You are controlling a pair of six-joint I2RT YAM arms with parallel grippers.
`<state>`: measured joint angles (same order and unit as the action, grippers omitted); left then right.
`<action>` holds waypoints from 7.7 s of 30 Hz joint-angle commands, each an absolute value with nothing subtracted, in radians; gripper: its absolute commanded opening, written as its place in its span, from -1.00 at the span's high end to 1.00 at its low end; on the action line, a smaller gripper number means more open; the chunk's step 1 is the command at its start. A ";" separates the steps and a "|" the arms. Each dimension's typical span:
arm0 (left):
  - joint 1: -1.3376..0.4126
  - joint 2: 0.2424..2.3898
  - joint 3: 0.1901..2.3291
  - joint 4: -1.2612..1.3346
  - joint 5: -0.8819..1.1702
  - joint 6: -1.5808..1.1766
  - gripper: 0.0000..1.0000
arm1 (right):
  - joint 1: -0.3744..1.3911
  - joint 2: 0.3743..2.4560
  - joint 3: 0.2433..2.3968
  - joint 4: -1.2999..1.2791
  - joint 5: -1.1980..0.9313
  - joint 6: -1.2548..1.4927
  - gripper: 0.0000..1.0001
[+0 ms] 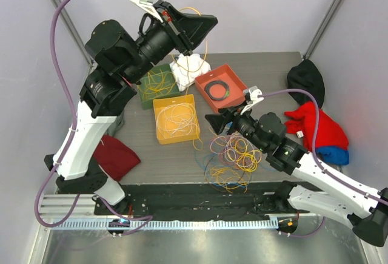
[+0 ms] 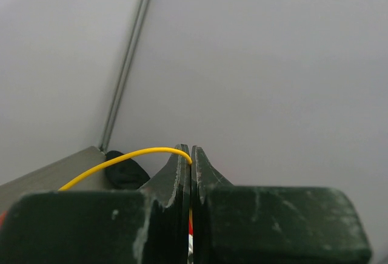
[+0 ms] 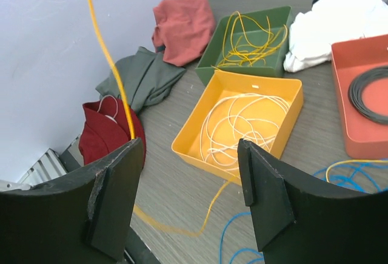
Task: Untangle the cables
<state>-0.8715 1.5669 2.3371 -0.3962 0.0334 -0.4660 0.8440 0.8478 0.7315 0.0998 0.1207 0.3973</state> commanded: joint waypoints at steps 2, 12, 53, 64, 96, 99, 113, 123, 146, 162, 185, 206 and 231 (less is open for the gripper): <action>-0.897 1.546 2.349 -0.400 0.113 -0.523 0.99 | 0.847 0.887 0.761 0.262 0.080 0.382 -0.44; -0.910 1.549 2.347 -0.413 0.121 -0.532 0.99 | 0.847 0.950 0.769 0.402 -0.031 0.419 -0.44; -0.973 1.105 1.362 -0.112 -0.186 -0.368 0.50 | 0.845 0.945 1.196 -0.118 0.241 0.333 0.98; -0.973 1.075 1.209 0.095 -0.055 -0.387 0.18 | 0.845 0.950 1.218 -0.175 0.229 0.368 0.98; -0.974 1.009 0.730 0.537 -0.178 -0.288 -0.62 | 0.845 0.971 1.489 -0.290 0.141 0.374 0.98; -0.973 1.061 0.715 0.592 -0.228 -0.285 -0.62 | 0.847 0.976 1.522 -0.304 0.123 0.379 0.98; -0.969 1.155 0.761 0.626 -0.209 -0.302 0.95 | 0.847 0.942 1.543 -0.351 0.152 0.358 0.98; -0.968 0.936 0.779 0.594 -0.025 -0.351 0.98 | 0.847 0.943 1.430 -0.301 0.192 0.368 0.98; -0.974 1.074 0.854 0.678 0.179 -0.430 0.70 | 0.845 1.049 1.365 -0.201 0.150 0.407 0.98; -0.974 0.989 0.842 0.663 0.186 -0.437 0.67 | 0.847 1.003 1.351 -0.236 0.230 0.359 0.99; -0.974 1.146 0.897 0.724 0.213 -0.448 0.53 | 0.847 1.057 1.364 -0.189 0.086 0.448 0.98; -0.974 1.124 0.888 0.700 0.161 -0.426 0.03 | 0.847 1.051 1.358 -0.173 0.058 0.472 0.98; -0.974 1.154 0.943 0.655 0.192 -0.407 0.99 | 0.847 1.049 1.328 -0.184 -0.037 0.542 0.98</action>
<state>-0.9695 1.1439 0.8852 0.6437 0.1535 -0.4122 0.8440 1.0428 1.3415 -0.2100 -0.0212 0.5339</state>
